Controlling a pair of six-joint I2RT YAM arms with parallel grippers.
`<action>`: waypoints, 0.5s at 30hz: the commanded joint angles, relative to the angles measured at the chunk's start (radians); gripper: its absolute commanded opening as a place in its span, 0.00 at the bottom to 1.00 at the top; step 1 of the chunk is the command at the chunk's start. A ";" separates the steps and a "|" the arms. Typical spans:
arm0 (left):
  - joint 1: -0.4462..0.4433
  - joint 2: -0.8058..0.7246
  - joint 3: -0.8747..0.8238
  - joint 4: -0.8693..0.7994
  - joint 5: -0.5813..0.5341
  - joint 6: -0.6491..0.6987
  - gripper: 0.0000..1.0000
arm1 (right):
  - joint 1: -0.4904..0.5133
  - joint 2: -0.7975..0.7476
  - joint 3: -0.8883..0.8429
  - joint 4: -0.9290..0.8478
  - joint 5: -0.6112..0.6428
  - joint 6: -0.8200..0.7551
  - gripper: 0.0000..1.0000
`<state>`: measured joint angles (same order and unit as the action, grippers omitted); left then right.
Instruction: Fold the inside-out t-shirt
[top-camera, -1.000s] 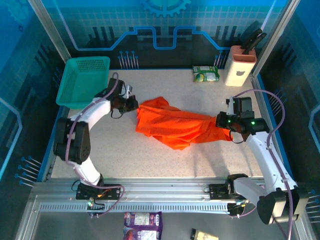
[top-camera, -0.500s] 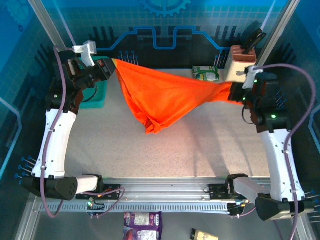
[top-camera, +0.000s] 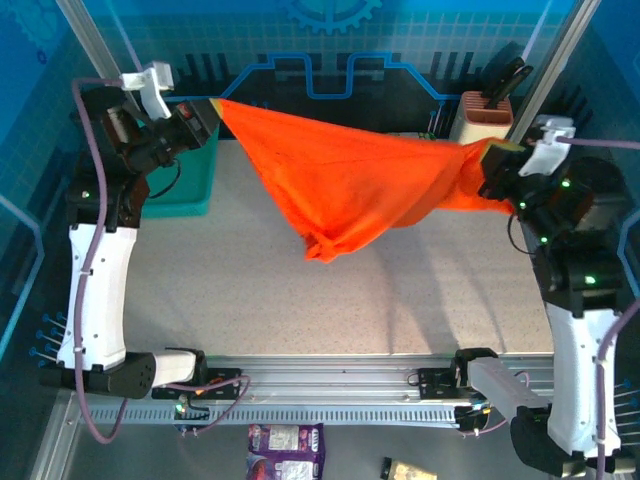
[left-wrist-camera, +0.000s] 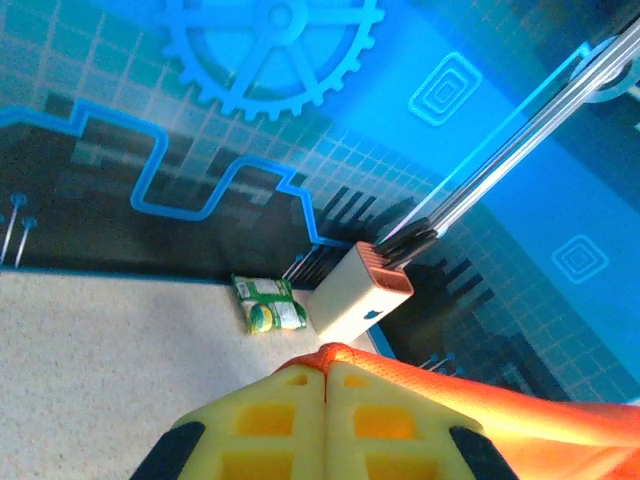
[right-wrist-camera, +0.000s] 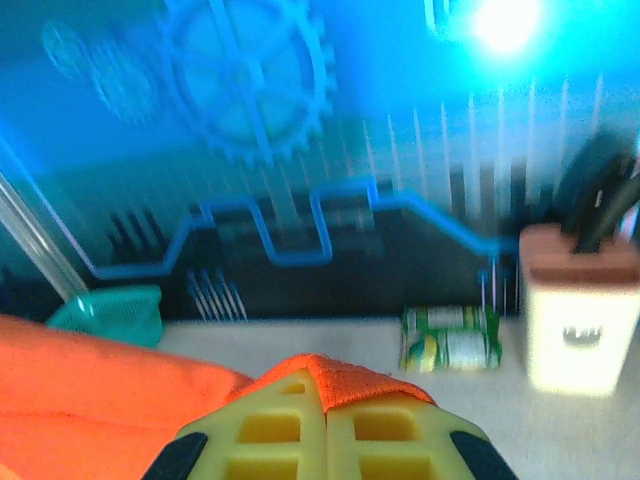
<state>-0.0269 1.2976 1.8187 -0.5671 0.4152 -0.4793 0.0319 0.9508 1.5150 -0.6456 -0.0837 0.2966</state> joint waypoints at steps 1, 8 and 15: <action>0.008 0.078 -0.050 -0.114 0.025 0.014 0.00 | -0.012 -0.006 -0.174 -0.045 -0.021 0.071 0.00; -0.076 0.195 -0.395 -0.012 0.070 0.019 0.00 | -0.013 -0.025 -0.591 0.006 0.004 0.115 0.00; -0.123 0.458 -0.451 0.074 0.054 0.052 0.00 | -0.015 0.029 -0.735 0.047 0.034 0.102 0.00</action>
<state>-0.1440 1.7382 1.3449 -0.5571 0.4534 -0.4641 0.0315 0.9852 0.7872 -0.6571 -0.0711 0.3931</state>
